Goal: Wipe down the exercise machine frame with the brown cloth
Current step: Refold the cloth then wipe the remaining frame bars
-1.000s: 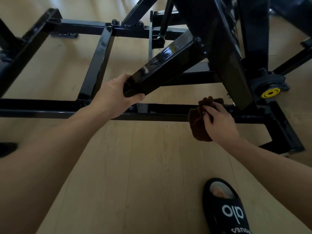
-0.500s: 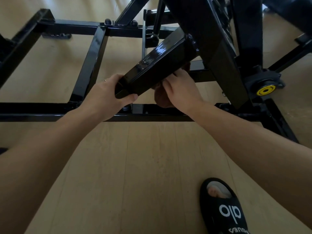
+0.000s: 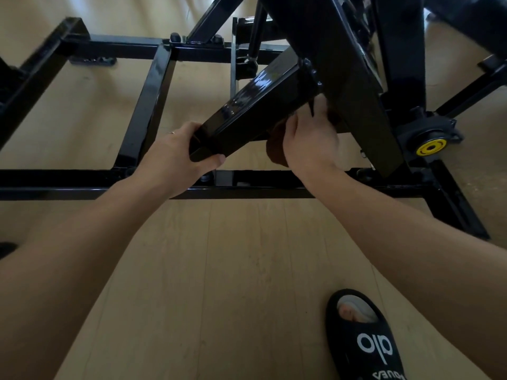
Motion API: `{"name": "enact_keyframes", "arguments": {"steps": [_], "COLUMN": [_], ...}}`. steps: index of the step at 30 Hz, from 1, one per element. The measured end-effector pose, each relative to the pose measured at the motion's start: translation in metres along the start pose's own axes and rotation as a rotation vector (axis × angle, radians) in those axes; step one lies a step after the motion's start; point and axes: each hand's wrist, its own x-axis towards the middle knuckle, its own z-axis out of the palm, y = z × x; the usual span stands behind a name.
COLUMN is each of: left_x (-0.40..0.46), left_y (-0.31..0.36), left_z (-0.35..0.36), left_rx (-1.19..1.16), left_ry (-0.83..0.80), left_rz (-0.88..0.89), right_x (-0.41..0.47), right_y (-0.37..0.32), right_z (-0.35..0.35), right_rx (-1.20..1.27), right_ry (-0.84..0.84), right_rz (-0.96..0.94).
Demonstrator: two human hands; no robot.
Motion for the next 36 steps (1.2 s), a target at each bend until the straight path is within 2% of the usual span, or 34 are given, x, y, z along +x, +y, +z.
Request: {"name": "enact_keyframes", "arguments": {"steps": [5,9,12,17,21,23,26,30,32,34,36], "left_x": [-0.001,-0.001,-0.002,-0.001,0.000,0.000,0.001,0.002,0.002,0.000,-0.003], "left_y": [0.002,0.001,0.001,0.001,0.001,-0.001,-0.002,-0.005,-0.007,-0.010,-0.013], "left_z": [0.000,-0.001,-0.003,-0.002,-0.002,-0.001,-0.001,0.001,0.001,0.001,0.000], "left_rx": [-0.004,0.006,-0.007,-0.022,-0.023,-0.028,-0.017,-0.011,-0.009,-0.009,-0.024], "left_ry": [0.005,0.011,-0.007,-0.013,-0.019,-0.019,-0.011,-0.002,0.002,0.002,-0.003], "left_rz": [0.001,0.001,0.000,-0.008,-0.009,-0.006,0.000,0.018,0.023,0.031,0.040], "right_x": [-0.016,-0.010,-0.011,-0.013,-0.015,-0.017,-0.032,-0.042,-0.056,-0.072,-0.081], "right_y": [-0.035,-0.031,-0.009,0.030,0.012,-0.007,-0.037,-0.045,-0.033,-0.021,-0.018], "right_z": [0.007,0.010,0.005,-0.005,-0.004,-0.001,0.011,0.016,0.021,0.030,0.040], "right_rx": [0.173,0.234,0.240,0.193,0.192,0.232,0.205,0.323,0.330,0.334,0.328], "right_ry": [-0.077,-0.157,-0.125,0.011,0.087,0.022,-0.027,-0.082,-0.091,-0.186,-0.291], "right_rz": [-0.482,-0.427,-0.418,-0.097,0.020,-0.053,-0.371,-0.341,-0.401,-0.426,-0.347]}}
